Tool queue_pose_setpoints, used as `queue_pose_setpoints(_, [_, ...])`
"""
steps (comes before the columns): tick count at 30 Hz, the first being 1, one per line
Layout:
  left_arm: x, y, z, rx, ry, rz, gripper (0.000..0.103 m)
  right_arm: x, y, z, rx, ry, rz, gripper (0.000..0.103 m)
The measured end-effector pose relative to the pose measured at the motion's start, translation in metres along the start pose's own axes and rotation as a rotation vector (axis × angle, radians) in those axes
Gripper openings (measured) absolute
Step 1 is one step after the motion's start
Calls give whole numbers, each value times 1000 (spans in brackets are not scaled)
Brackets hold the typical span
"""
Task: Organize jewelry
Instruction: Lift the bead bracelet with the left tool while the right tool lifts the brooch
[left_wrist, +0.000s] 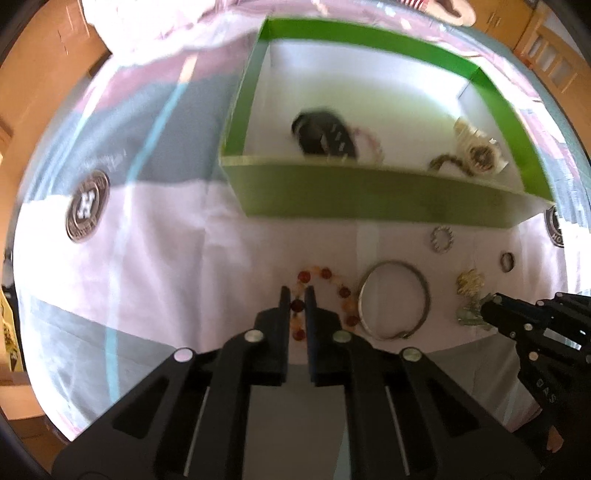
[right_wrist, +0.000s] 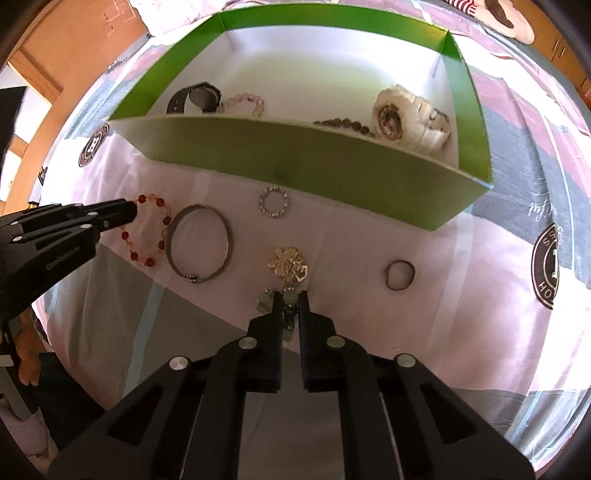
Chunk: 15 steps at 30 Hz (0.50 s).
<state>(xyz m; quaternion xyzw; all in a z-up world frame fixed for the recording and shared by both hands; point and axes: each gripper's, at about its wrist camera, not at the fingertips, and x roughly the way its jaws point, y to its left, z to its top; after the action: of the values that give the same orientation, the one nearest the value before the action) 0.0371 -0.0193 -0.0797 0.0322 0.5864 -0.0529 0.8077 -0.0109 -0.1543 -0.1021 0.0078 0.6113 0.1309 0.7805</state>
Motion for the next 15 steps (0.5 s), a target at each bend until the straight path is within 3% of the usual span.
queue_pose_setpoints(4, [-17, -2, 1, 7, -51, -26, 8, -9, -8, 6, 17, -37, 11, 7])
queue_pose_setpoints(8, [-31, -5, 2, 11, -109, 31, 8, -25, -13, 10, 35, -82, 18, 7])
queue_pose_setpoints(15, [-58, -15, -4, 27, -210, -21, 8, -41, -20, 10, 52, -131, 35, 7])
